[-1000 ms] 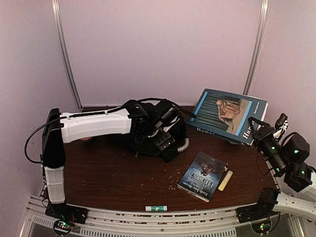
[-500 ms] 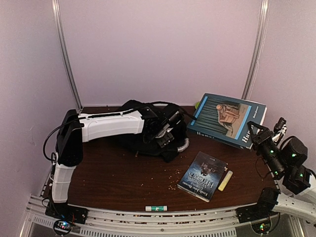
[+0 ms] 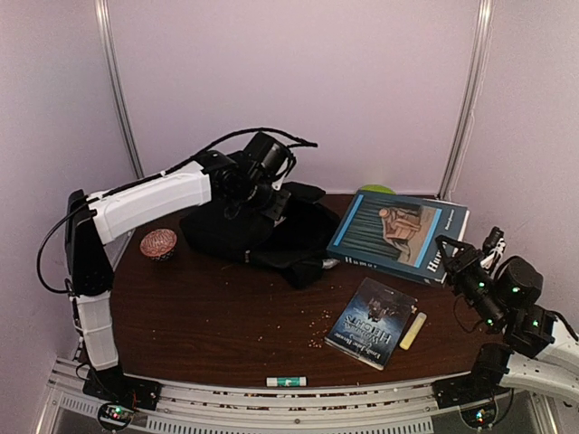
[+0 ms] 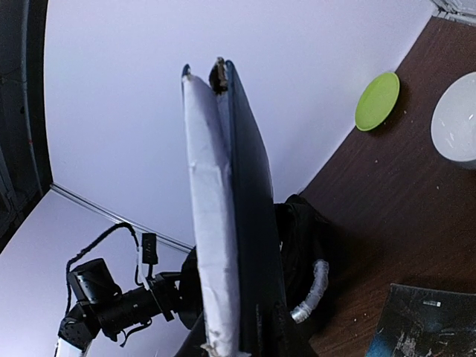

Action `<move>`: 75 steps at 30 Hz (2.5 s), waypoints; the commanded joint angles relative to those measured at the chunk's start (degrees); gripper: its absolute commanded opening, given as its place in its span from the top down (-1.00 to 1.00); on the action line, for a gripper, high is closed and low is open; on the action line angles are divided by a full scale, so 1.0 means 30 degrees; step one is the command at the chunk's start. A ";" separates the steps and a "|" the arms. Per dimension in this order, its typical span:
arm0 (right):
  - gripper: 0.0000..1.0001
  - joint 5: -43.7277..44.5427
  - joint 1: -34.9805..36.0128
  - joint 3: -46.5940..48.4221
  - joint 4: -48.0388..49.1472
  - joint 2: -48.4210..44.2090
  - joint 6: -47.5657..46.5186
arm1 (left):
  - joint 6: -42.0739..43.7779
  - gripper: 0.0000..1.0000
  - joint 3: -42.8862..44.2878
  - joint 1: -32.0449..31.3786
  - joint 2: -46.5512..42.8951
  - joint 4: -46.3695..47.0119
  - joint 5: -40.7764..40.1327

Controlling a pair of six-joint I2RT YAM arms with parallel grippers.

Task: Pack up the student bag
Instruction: Place the book in the student bag.

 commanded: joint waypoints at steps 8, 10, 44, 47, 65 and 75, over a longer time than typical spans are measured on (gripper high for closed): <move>0.62 -0.0848 -0.0049 -0.1345 0.6623 0.3274 0.3148 | -0.3756 1.00 -0.0655 0.0069 -0.2146 0.3714 0.5260; 0.63 -0.0796 -0.0050 -0.1247 0.7361 0.4009 0.3499 | -0.4014 1.00 -0.0972 0.0069 -0.2248 0.4036 0.5551; 0.60 0.1222 0.0435 -0.3510 1.0731 0.4755 0.5190 | -0.7564 1.00 -0.3212 0.0069 -0.2745 0.7689 0.6670; 0.60 0.1600 0.0736 -0.3698 1.1811 0.6037 0.5433 | -0.8360 1.00 -0.3282 0.0016 -0.2757 0.8506 0.7676; 0.52 -0.2301 0.2069 -0.2710 1.1338 1.1561 0.6510 | -0.9507 1.00 -0.3355 -0.0368 -0.2785 0.9801 0.9813; 0.67 -0.2357 0.2065 -0.2584 0.9211 0.8360 0.4570 | -0.7898 1.00 -0.4216 -0.0272 -0.4024 0.8454 0.7869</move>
